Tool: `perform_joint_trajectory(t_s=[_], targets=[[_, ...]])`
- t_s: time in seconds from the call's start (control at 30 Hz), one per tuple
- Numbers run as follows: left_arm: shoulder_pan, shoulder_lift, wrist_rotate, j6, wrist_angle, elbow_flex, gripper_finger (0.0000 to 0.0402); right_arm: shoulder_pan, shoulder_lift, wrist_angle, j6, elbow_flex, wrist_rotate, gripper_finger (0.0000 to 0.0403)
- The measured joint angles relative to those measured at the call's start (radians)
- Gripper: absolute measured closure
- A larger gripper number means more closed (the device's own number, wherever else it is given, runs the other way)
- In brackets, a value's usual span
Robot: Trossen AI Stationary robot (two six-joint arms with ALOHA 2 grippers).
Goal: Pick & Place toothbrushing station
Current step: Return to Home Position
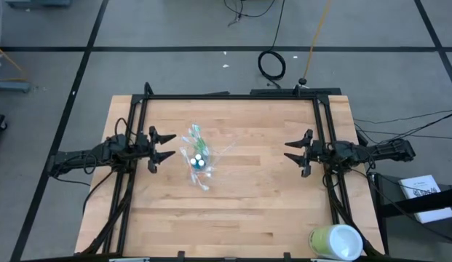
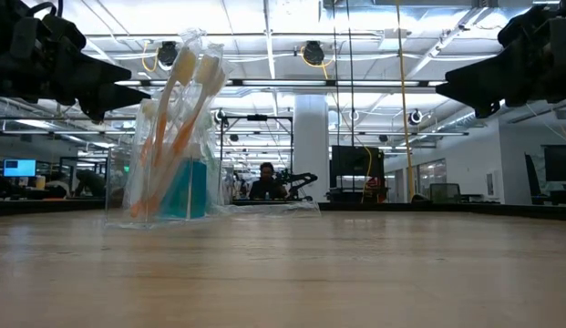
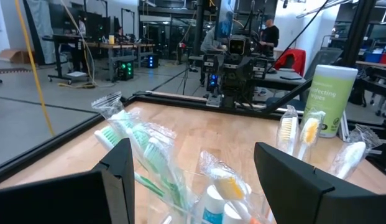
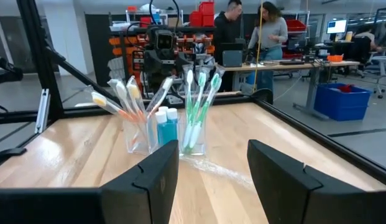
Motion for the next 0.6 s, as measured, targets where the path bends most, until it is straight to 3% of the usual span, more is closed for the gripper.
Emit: perform_joint_trajectory(t_s=[0.6], targets=[[0.000,0.000,0.000,-0.006,0.002,0.001,0.0169,0.000,0.000,0.008,0.000,-0.001,0.000,0.0220]])
